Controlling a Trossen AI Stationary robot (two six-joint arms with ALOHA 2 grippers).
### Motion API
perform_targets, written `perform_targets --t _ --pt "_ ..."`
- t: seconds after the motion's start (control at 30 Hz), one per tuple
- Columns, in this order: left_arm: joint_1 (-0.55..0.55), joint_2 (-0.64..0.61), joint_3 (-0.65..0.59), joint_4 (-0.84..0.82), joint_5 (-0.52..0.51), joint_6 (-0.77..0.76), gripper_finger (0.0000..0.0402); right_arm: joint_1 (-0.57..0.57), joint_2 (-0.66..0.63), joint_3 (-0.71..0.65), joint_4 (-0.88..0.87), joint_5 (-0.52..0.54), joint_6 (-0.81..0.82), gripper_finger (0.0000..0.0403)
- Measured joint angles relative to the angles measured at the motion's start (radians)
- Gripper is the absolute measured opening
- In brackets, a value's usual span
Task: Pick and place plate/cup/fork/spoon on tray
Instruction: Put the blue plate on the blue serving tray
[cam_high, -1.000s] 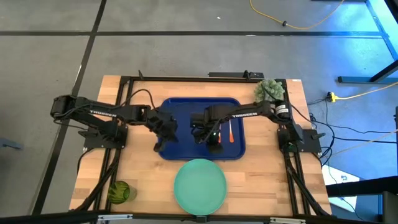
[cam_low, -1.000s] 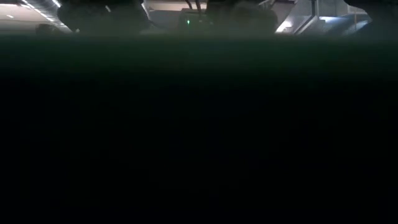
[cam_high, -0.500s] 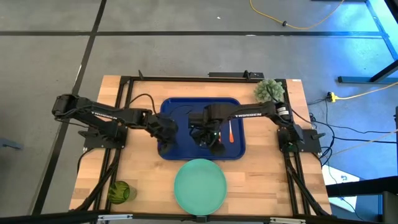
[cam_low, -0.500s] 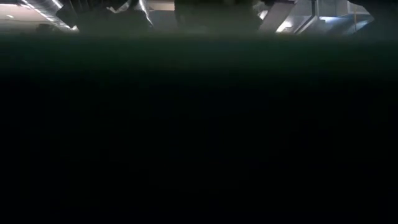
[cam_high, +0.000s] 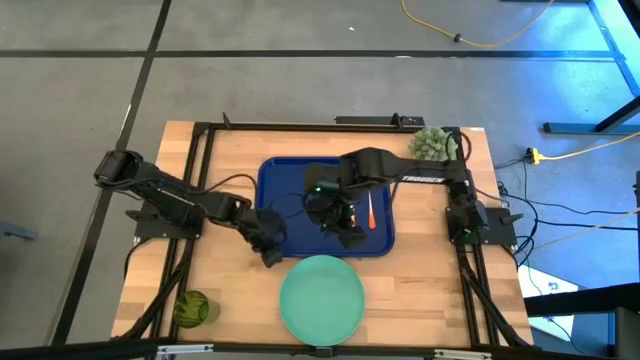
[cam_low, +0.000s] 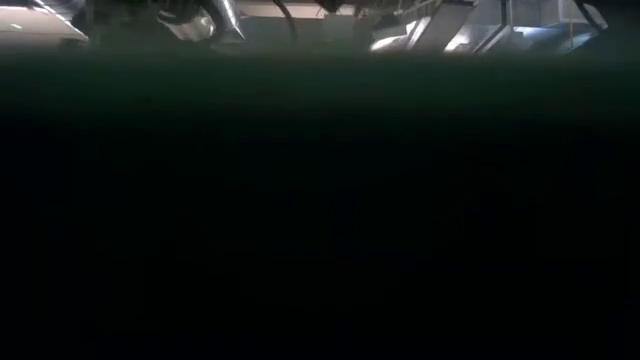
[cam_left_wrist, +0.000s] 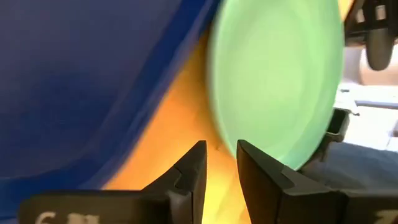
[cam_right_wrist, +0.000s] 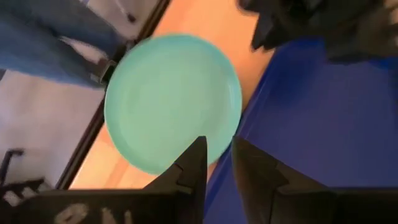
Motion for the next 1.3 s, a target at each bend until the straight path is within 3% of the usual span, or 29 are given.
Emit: perform_targets --t 0.23,0.47,0.63,0.93,1.3 --pt "-0.102 0.000 0.000 0.028 -0.201 -0.074 0.0082 0.004 -0.068 -0.024 0.037 0.066 0.099 0.0077" --pt "-0.168 0.001 0.000 0.053 -0.320 -0.076 0.0080 0.004 -0.078 -0.024 0.038 0.105 0.107 0.0077" --pt "-0.206 0.061 0.000 0.087 -0.323 -0.079 0.0081 0.004 -0.078 -0.024 0.042 0.106 0.134 0.0077" --pt "-0.218 0.213 0.000 0.242 -0.215 -0.024 0.0080 0.007 -0.078 -0.024 0.052 0.107 0.152 0.0077" --pt "-0.221 0.225 0.002 0.243 -0.245 -0.031 0.0079 0.007 -0.078 -0.024 0.052 0.106 0.156 0.0077"
